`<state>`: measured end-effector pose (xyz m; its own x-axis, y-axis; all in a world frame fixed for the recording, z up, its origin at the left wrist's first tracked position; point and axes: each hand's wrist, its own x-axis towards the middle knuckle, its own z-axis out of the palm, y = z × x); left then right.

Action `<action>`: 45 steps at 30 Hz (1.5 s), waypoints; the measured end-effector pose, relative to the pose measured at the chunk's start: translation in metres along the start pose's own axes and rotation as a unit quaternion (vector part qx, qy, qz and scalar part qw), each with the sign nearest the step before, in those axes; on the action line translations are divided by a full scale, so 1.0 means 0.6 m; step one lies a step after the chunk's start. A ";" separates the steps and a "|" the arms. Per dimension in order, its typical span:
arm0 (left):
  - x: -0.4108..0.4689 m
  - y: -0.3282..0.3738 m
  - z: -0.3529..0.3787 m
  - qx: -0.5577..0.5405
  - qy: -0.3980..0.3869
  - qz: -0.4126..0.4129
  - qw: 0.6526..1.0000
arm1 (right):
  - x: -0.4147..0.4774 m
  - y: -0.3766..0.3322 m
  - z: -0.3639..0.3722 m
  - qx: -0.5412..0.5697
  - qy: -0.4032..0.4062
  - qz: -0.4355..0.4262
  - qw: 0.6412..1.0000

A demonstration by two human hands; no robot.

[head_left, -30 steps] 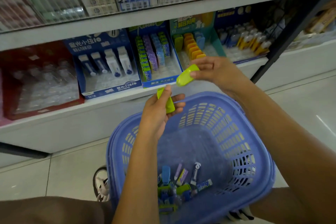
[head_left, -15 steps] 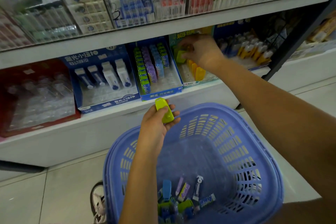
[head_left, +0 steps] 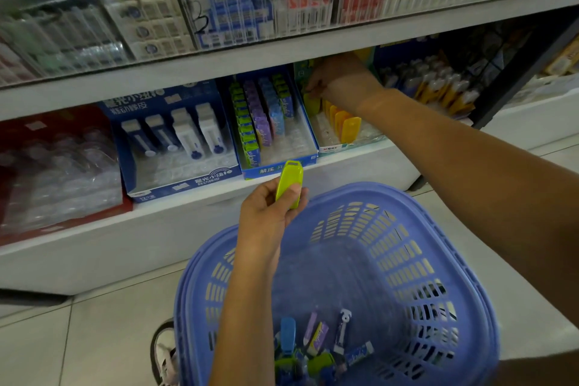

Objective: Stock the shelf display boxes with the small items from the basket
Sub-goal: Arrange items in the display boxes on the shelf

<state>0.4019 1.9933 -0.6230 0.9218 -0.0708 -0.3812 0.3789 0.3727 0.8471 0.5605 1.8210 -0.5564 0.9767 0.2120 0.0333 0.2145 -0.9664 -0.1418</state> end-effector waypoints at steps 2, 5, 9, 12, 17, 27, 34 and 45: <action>0.000 0.002 -0.001 -0.016 0.010 0.007 1.000 | -0.001 -0.004 0.004 -0.013 0.000 0.026 1.000; -0.001 0.008 -0.001 -0.018 0.013 0.021 1.000 | -0.008 -0.010 0.010 -0.024 0.050 0.027 0.998; -0.009 0.013 0.002 0.050 0.022 0.037 0.998 | -0.006 -0.026 -0.011 -0.023 0.004 0.059 0.998; -0.011 0.011 0.001 0.164 0.066 0.083 0.981 | -0.038 -0.044 -0.037 0.016 -0.006 0.012 1.000; -0.018 0.016 0.009 0.224 0.083 0.144 0.960 | -0.143 -0.081 -0.056 0.183 -0.127 -0.132 0.966; -0.007 0.030 0.038 0.374 0.000 0.232 0.898 | -0.169 -0.052 -0.042 0.142 0.008 -0.130 0.981; 0.027 0.014 0.025 0.610 -0.042 0.205 0.764 | -0.087 0.005 -0.034 0.147 0.065 -0.018 0.987; 0.039 -0.004 0.014 0.613 -0.037 0.241 0.752 | -0.032 0.016 -0.004 0.041 -0.012 -0.018 0.999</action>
<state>0.4233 1.9830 -0.6311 0.9613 -0.2683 0.0622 -0.2505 -0.7577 0.6026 0.5436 1.8071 -0.5559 0.9681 0.2501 0.0168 0.2475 -0.9431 -0.2220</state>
